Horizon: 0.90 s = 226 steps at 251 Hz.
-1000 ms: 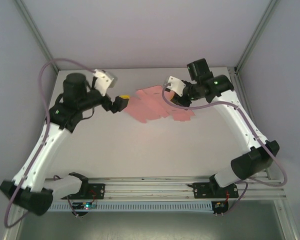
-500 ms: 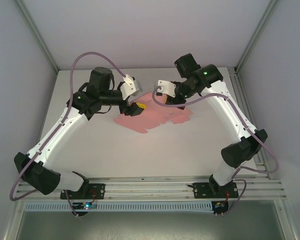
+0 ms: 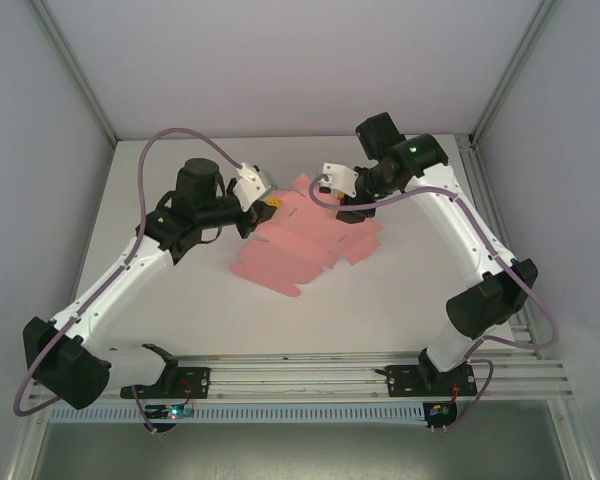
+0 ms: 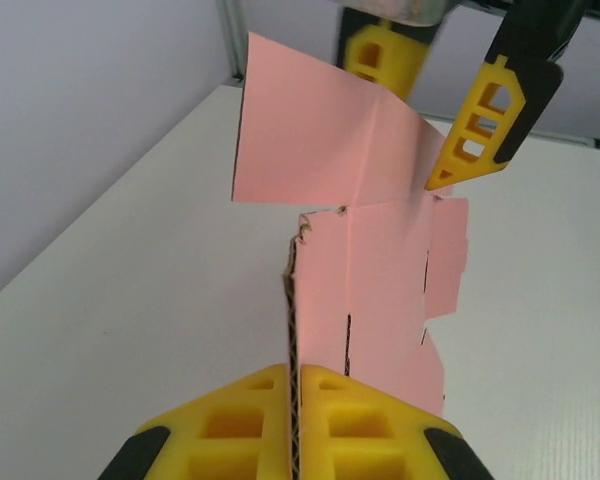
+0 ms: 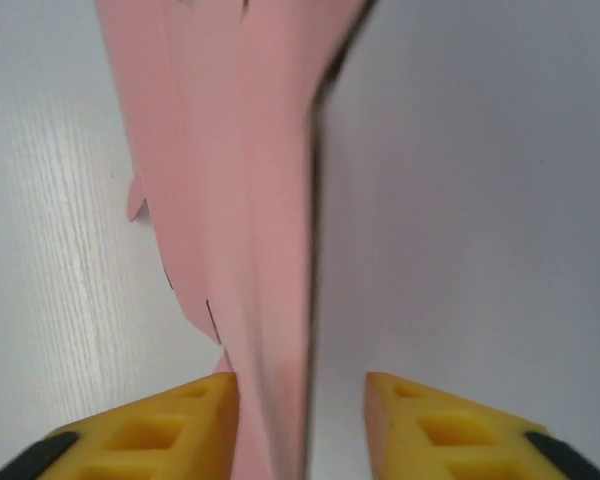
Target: Assemble paper box
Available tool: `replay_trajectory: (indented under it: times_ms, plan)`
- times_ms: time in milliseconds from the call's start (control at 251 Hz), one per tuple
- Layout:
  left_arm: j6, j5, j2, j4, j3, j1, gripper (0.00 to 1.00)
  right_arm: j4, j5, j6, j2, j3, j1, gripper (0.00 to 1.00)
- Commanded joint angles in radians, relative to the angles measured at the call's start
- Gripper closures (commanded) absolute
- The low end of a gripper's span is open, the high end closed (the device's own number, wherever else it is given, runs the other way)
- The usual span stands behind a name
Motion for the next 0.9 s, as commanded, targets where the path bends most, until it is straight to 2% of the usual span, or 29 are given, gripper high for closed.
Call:
replay_trajectory:
  times_ms: [0, 124, 243, 307, 375, 435, 499, 690, 710, 746, 786, 802, 830, 842, 898]
  plan:
    - [-0.138, -0.062, -0.052, 0.194, -0.072, -0.005, 1.00, 0.059, -0.034, -0.020, -0.065, -0.071, -0.004, 0.67]
    - [-0.213, -0.078, -0.076, 0.295, -0.147, 0.002, 1.00, 0.070, -0.049, -0.039, -0.086, -0.124, -0.005, 0.75]
    - [-0.244, -0.074, -0.076, 0.316, -0.164, 0.008, 1.00, 0.102, -0.027, -0.036, -0.089, -0.158, 0.004, 0.77]
    - [-0.250, -0.077, -0.079, 0.319, -0.173, 0.009, 1.00, 0.153, 0.020, -0.001, -0.088, -0.173, 0.014, 0.85]
    - [-0.262, -0.116, -0.084, 0.323, -0.190, 0.010, 1.00, 0.266, 0.125, 0.077, -0.099, -0.198, 0.032, 1.00]
    - [-0.293, -0.168, -0.087, 0.324, -0.215, 0.011, 1.00, 0.424, 0.260, 0.143, -0.131, -0.260, 0.052, 1.00]
    - [-0.329, -0.184, -0.100, 0.326, -0.259, 0.011, 1.00, 0.541, 0.351, 0.126, -0.166, -0.340, 0.075, 1.00]
    - [-0.465, -0.270, -0.141, 0.445, -0.443, 0.013, 0.99, 0.646, 0.429, 0.036, -0.181, -0.470, 0.162, 1.00]
    - [-0.482, -0.282, -0.145, 0.449, -0.457, 0.012, 0.95, 0.656, 0.439, 0.024, -0.175, -0.481, 0.175, 1.00]
    - [-0.511, -0.309, -0.151, 0.455, -0.482, 0.013, 0.76, 0.687, 0.477, 0.006, -0.165, -0.507, 0.199, 1.00]
    - [-0.528, -0.337, -0.158, 0.446, -0.505, 0.013, 0.62, 0.750, 0.550, 0.002, -0.151, -0.542, 0.227, 1.00]
    - [-0.533, -0.351, -0.163, 0.439, -0.512, 0.012, 0.53, 0.776, 0.580, 0.002, -0.143, -0.554, 0.237, 1.00]
    - [-0.542, -0.381, -0.169, 0.424, -0.524, 0.013, 0.31, 0.823, 0.632, 0.002, -0.130, -0.573, 0.252, 1.00]
    - [-0.547, -0.395, -0.172, 0.416, -0.529, 0.012, 0.25, 0.842, 0.652, 0.004, -0.124, -0.581, 0.257, 1.00]
    - [-0.559, -0.450, -0.190, 0.372, -0.541, 0.013, 0.17, 0.913, 0.717, 0.004, -0.098, -0.603, 0.275, 1.00]
